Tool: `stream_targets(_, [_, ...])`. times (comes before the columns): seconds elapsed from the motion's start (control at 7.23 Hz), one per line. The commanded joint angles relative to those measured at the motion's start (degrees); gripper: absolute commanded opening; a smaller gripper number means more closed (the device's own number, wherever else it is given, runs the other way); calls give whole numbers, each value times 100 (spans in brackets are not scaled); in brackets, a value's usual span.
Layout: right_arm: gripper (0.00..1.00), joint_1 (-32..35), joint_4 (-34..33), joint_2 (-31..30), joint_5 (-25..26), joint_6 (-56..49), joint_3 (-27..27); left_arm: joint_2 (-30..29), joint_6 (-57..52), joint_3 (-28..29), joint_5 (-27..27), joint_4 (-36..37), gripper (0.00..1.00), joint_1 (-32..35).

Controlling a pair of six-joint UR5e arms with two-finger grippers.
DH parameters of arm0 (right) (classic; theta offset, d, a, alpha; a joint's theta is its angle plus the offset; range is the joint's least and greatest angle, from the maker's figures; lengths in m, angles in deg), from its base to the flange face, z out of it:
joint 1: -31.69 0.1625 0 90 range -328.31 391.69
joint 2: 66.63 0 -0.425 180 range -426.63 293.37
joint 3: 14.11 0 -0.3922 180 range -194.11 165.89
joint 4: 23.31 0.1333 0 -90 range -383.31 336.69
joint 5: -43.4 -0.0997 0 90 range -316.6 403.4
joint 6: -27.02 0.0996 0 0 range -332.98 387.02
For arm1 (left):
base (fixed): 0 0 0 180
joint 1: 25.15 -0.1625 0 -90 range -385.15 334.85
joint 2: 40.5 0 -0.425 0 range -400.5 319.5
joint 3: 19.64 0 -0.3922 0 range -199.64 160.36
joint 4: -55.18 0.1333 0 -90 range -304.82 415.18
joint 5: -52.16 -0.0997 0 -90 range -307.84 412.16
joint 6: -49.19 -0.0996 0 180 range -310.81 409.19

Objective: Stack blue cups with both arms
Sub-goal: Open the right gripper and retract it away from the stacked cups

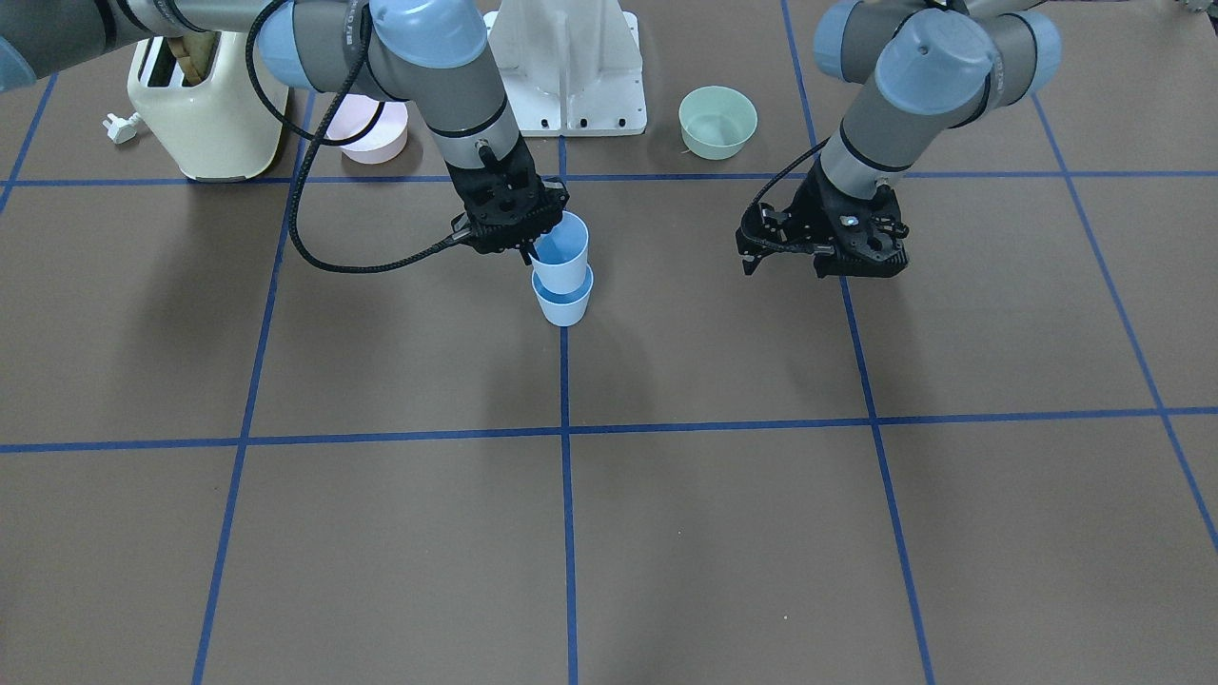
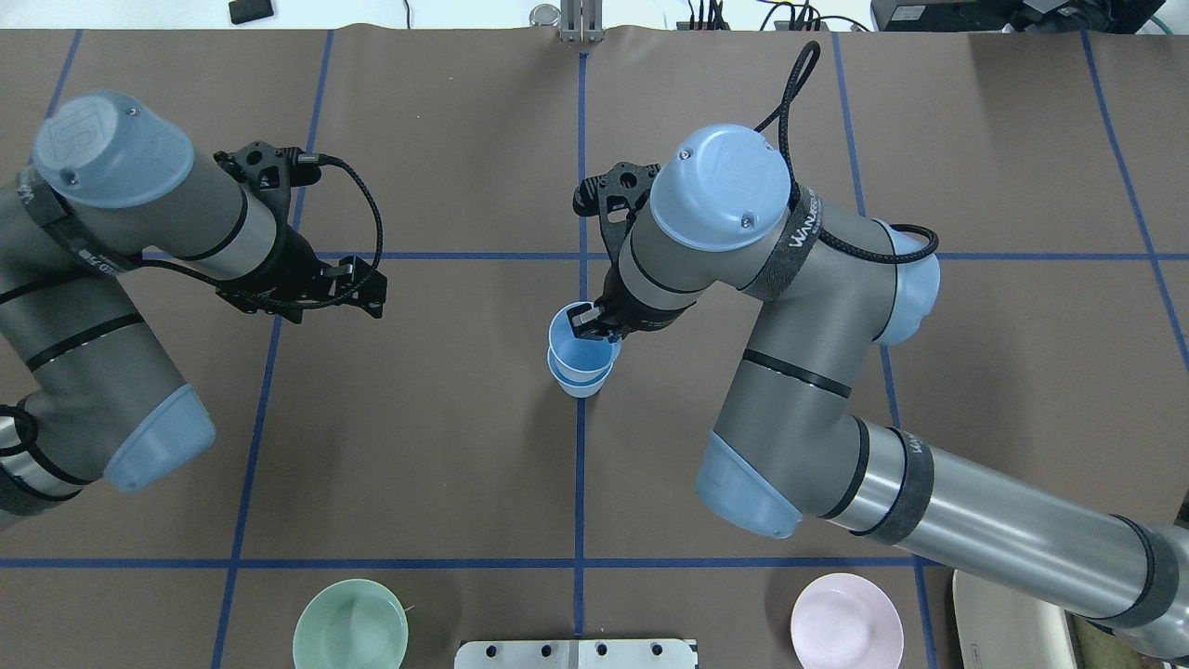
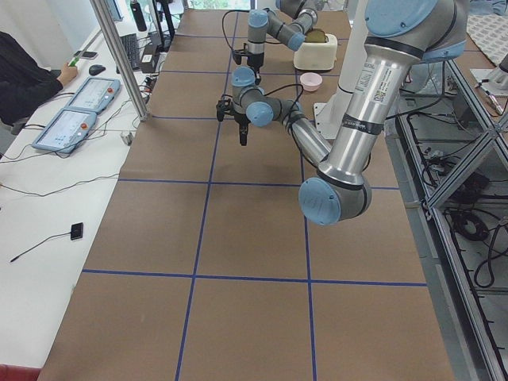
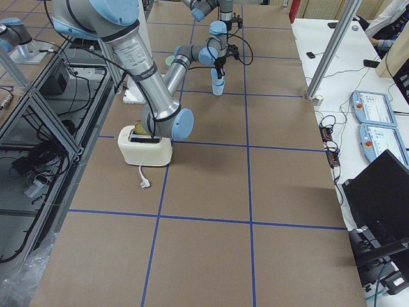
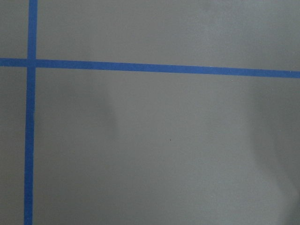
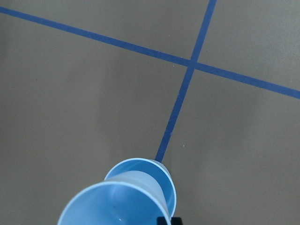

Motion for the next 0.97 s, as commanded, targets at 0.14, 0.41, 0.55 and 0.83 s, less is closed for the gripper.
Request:
stream_targets(0.14, [100, 106, 9, -14, -17, 9, -10, 8, 0, 0, 0, 0, 99, 26])
stream_targets(0.41, [100, 719, 0, -92, -113, -78, -1, 175, -322, -26, 192, 9, 99, 350])
stream_targets(0.55, [100, 975, 70, -284, -140, -44, -1, 323, -612, -35, 315, 9, 99, 613])
stream_targets(0.83, [100, 1658, 473, -872, -140, -43, 8, 649, -1551, -17, 535, 9, 99, 1140])
